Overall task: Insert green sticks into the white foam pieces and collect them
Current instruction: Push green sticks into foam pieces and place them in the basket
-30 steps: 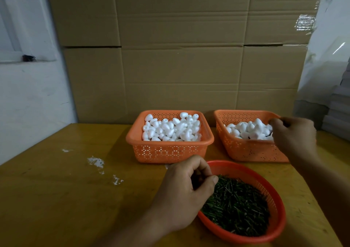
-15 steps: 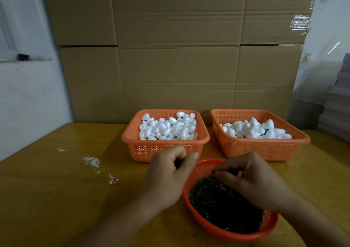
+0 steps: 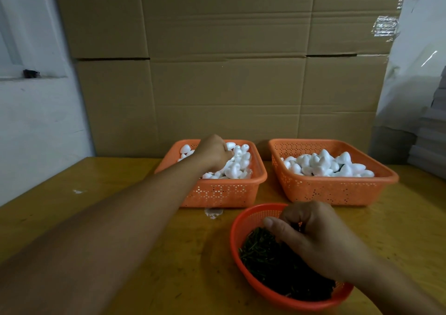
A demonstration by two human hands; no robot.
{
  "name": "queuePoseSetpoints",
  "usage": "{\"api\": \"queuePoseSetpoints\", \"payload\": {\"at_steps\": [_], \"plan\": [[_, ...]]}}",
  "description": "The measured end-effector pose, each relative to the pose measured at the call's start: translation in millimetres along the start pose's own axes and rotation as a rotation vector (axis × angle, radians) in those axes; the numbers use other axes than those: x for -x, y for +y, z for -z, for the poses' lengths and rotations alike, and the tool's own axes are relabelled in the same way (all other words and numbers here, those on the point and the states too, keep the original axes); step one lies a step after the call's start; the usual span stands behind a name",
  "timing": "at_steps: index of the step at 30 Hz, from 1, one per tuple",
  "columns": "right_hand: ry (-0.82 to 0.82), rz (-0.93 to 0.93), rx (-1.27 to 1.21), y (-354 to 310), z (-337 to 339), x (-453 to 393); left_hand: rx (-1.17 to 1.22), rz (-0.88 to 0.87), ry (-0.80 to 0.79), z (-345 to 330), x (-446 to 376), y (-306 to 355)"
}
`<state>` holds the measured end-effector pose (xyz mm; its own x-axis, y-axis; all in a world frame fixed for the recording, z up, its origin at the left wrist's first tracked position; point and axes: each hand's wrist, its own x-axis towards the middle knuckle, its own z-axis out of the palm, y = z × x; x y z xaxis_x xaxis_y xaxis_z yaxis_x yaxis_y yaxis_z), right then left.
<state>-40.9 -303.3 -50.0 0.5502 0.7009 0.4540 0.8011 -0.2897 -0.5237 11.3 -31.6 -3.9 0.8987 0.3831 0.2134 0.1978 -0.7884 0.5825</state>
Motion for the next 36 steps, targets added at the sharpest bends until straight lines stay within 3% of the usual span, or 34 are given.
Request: {"api": "queuePoseSetpoints", "payload": {"at_steps": [5,17,26,36], "plan": [[0.001,0.014,0.079,3.7,-3.4,0.5,-0.2,0.063,-0.189,-9.9,-13.8,3.7],[-0.007,0.003,0.159,8.0,-6.8,-0.2,-0.267,0.12,-0.241,-25.9,-15.9,12.3],[-0.024,0.008,0.175,8.0,-5.2,-0.1,0.251,0.184,-0.268,-8.1,-3.6,9.6],[-0.062,-0.004,0.166,6.9,-3.2,0.2,0.57,-0.173,0.009,-0.9,55.2,8.1]]}}
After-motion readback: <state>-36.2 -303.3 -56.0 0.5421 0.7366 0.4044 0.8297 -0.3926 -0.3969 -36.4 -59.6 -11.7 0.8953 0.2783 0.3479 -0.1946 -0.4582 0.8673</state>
